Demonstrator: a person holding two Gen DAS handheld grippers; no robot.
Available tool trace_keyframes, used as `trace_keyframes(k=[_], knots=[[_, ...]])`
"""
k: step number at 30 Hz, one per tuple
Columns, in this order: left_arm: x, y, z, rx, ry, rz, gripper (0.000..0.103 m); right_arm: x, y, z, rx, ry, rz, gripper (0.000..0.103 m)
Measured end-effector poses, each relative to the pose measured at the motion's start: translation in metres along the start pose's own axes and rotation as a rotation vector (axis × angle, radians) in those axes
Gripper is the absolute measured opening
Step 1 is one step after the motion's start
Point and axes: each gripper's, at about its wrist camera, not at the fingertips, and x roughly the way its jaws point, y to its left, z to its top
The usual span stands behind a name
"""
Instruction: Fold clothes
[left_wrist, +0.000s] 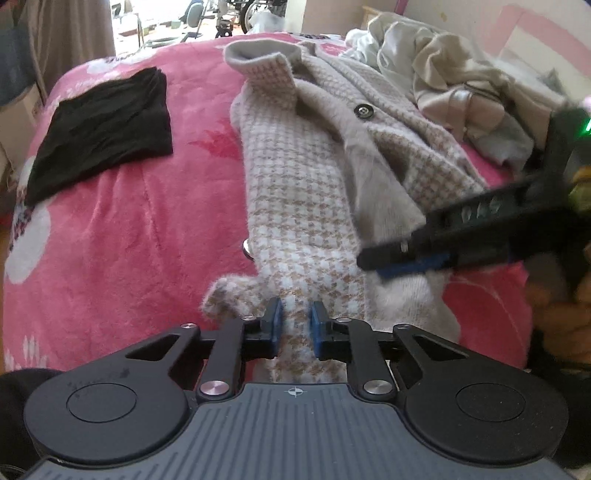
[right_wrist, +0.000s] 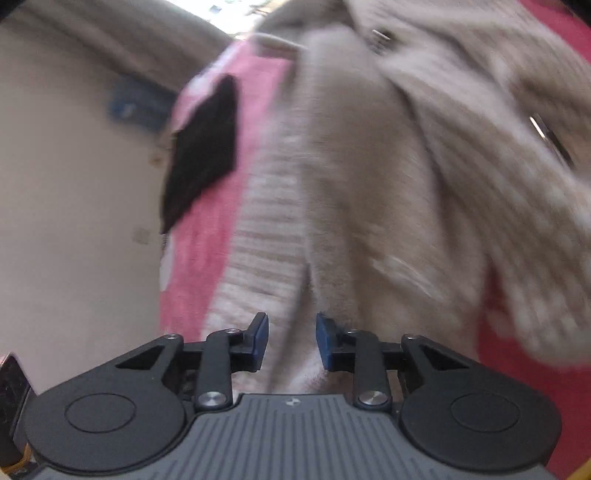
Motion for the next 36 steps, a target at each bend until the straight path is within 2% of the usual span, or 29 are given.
trace_keyframes(k=[4,5,8,11,12,14,15,17,19,20,21,24,26,28,29,32,33,36], knots=[[0.001,0.001,-0.002,-0.001,-0.003,-0.015,0.015,-0.023,0.009,-0.008,0.028,-0.052,0.189,0.031],[0.001,0.001,-0.002,0.002,-0.006,-0.022,0.015,-0.024,0.012,-0.009,0.031,-0.050,0.194,0.031],[0.001,0.001,-0.004,0.027,-0.017,-0.035,0.015,-0.008,0.009,-0.009,0.051,-0.008,0.084,0.033],[0.000,0.002,-0.007,0.045,-0.015,-0.042,0.015,0.013,-0.007,-0.012,0.148,0.053,0.059,0.033],[0.000,0.002,-0.008,0.050,-0.013,-0.045,0.015,0.016,-0.010,-0.013,0.175,0.053,0.072,0.035],[0.000,0.001,-0.010,0.060,-0.014,-0.050,0.015,0.020,-0.018,-0.013,0.244,0.054,0.163,0.041],[-0.001,0.001,-0.011,0.065,-0.017,-0.052,0.015,0.022,-0.022,-0.013,0.275,0.059,0.214,0.041],[-0.002,0.000,-0.013,0.074,-0.022,-0.062,0.015,0.026,-0.023,-0.015,0.281,0.069,0.255,0.041],[-0.004,0.000,-0.012,0.073,-0.031,-0.077,0.015,0.030,-0.021,-0.019,0.262,0.072,0.267,0.029],[-0.006,0.000,-0.011,0.074,-0.039,-0.087,0.016,0.029,-0.020,-0.021,0.247,0.063,0.260,0.013],[-0.009,-0.001,-0.011,0.078,-0.049,-0.091,0.018,0.026,-0.018,-0.023,0.239,0.046,0.261,0.006],[-0.024,0.002,-0.010,0.089,-0.087,-0.121,0.020,-0.003,-0.018,-0.023,0.203,-0.063,0.313,0.005],[-0.035,0.008,-0.008,0.075,-0.114,-0.163,0.029,-0.029,-0.020,-0.021,0.172,-0.157,0.342,0.005],[-0.047,0.016,-0.005,0.050,-0.145,-0.203,0.043,-0.060,-0.025,-0.016,0.164,-0.239,0.352,0.005],[-0.049,0.017,-0.004,0.059,-0.152,-0.208,0.044,-0.075,-0.029,-0.014,0.157,-0.283,0.350,0.005],[-0.043,0.011,0.002,0.158,-0.123,-0.180,0.052,-0.121,-0.050,-0.009,0.143,-0.399,0.319,0.005],[-0.036,0.008,0.003,0.196,-0.099,-0.173,0.058,-0.135,-0.060,-0.007,0.150,-0.426,0.309,0.005],[-0.010,-0.004,0.008,0.295,-0.018,-0.147,0.071,-0.147,-0.087,-0.008,0.217,-0.479,0.285,0.005]])
